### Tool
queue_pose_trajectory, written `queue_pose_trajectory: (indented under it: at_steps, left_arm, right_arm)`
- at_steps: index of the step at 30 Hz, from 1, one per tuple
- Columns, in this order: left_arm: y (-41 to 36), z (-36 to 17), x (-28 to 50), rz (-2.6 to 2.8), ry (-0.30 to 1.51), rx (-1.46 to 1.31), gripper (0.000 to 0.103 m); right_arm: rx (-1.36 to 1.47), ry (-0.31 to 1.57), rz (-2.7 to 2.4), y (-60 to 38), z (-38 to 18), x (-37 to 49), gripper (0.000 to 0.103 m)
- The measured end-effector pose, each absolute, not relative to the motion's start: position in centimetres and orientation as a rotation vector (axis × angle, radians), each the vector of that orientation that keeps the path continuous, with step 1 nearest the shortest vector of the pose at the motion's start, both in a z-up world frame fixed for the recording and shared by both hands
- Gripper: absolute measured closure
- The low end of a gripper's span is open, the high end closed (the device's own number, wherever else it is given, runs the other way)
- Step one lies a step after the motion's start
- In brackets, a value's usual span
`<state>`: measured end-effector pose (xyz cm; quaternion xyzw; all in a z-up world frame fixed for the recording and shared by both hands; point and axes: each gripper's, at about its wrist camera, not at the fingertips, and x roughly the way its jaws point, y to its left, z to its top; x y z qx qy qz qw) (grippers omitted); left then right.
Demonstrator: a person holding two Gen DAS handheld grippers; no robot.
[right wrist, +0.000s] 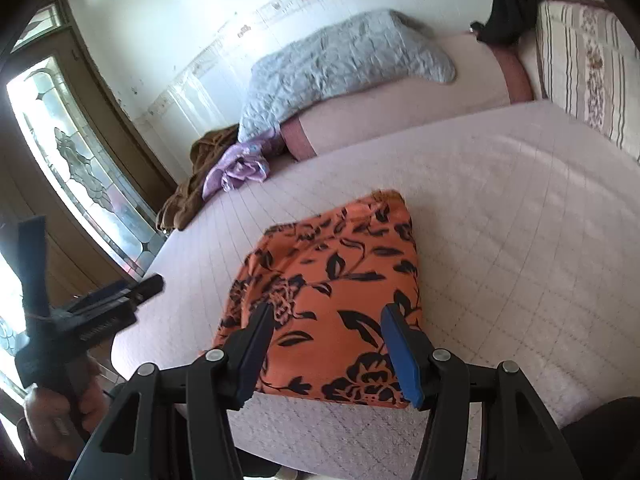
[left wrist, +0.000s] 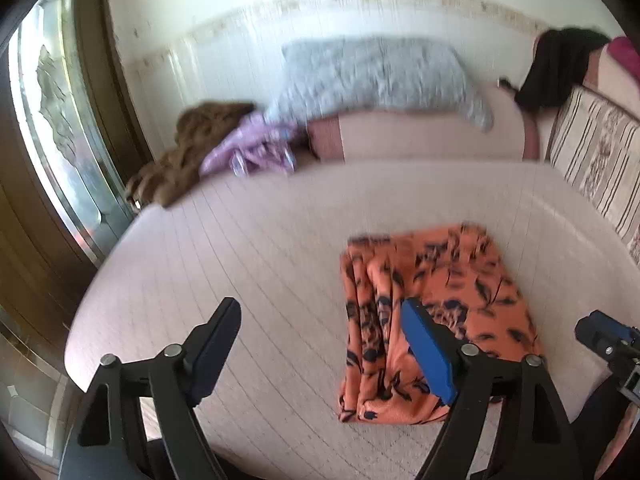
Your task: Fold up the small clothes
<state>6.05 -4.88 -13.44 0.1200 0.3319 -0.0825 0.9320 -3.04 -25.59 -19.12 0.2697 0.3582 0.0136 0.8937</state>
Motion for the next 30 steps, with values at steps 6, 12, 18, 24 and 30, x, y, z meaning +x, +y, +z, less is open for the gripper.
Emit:
queue_pose_trajectory:
  at_steps: [6, 12, 18, 24, 30]
  left_arm:
    - [-4.2, -9.6, 3.9, -0.166, 0.571, 0.23, 0.01]
    - [-4.0, -7.5, 2.0, -0.15, 0.496, 0.22, 0.001]
    - [-3.9, -7.2, 1.9, -0.148, 0.526, 0.203, 0.0]
    - [-3.5, -7.0, 1.4, -0.108, 0.489, 0.213, 0.0]
    - [-3.1, -7.0, 1.3, -0.111, 0.49, 0.205, 0.0]
  right_arm:
    - [0.5, 0.692, 0.009, -24.9, -15.5, -4.2, 0.043]
    - [0.434, 0.631, -0.01, -24.0, -12.1, -5.5, 0.038]
    - [0.35, 0.59, -0.064, -23.1, -10.3, -6.7, 0.036]
    - [0.31, 0.576, -0.101, -23.0, -9.8, -7.1, 0.036]
    - [0.321, 0.584, -0.157, -23.5, -9.8, -6.9, 0.036]
